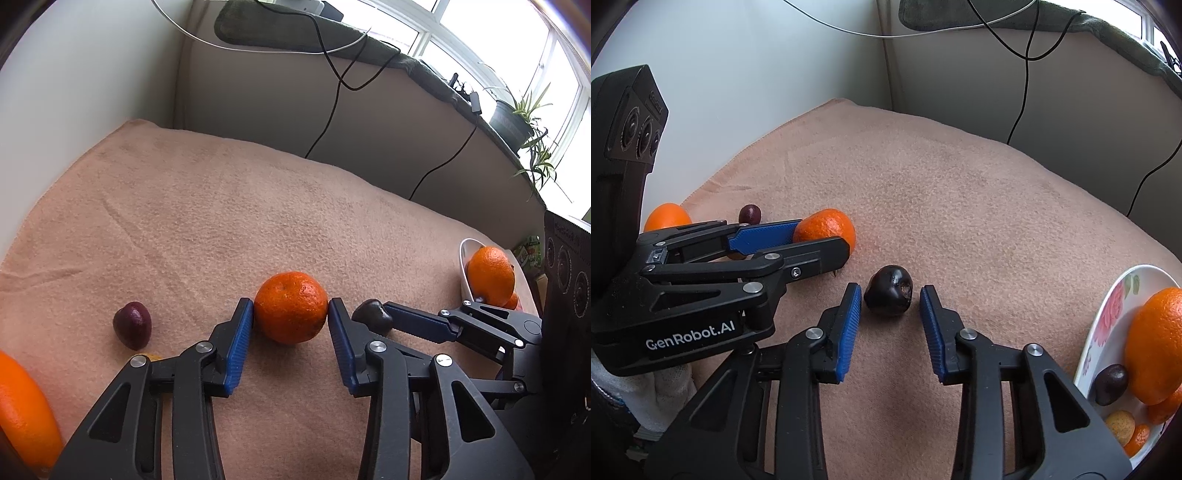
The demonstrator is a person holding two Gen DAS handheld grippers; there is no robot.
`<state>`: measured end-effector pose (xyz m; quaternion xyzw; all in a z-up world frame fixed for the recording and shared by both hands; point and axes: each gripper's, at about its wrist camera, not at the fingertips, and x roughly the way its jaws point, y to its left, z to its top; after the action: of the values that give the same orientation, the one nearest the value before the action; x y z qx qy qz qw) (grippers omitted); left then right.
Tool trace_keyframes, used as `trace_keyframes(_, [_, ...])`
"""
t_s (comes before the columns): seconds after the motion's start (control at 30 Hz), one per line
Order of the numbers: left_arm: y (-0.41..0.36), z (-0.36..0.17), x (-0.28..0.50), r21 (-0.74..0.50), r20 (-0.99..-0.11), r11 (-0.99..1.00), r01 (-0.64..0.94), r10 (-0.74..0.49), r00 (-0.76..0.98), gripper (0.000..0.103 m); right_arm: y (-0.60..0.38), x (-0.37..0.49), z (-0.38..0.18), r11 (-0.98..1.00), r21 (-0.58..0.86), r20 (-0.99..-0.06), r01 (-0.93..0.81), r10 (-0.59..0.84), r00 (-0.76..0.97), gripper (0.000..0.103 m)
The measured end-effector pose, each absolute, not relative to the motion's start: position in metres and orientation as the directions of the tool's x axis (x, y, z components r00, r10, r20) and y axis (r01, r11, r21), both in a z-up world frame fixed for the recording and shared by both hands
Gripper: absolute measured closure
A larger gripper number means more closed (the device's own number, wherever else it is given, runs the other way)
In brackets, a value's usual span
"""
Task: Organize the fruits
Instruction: 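Close the left tool on a mandarin while the right tool closes on a dark plum, then carry the mandarin with the left tool while the right tool carries the plum to the plate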
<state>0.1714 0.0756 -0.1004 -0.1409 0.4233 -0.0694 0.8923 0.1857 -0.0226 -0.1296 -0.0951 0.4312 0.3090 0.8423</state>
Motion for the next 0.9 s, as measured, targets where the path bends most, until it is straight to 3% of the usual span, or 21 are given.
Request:
trace_keyframes(0.13, [0.076,-0.100,0.171,-0.306,-0.736,0.952,0.003,-0.239,0.634,0.063,-0.023,0.185,-0.129,0.790,0.114,-0.781,-0.603,0.446,0.436,0.075])
trace_keyframes(0.9, [0.070,-0.081,0.150,-0.299,-0.704,0.954,0.024,-0.238,0.670,0.064,-0.055,0.162,-0.106,0.798,0.139,-0.736,-0.587,0.480,0.477,0.076])
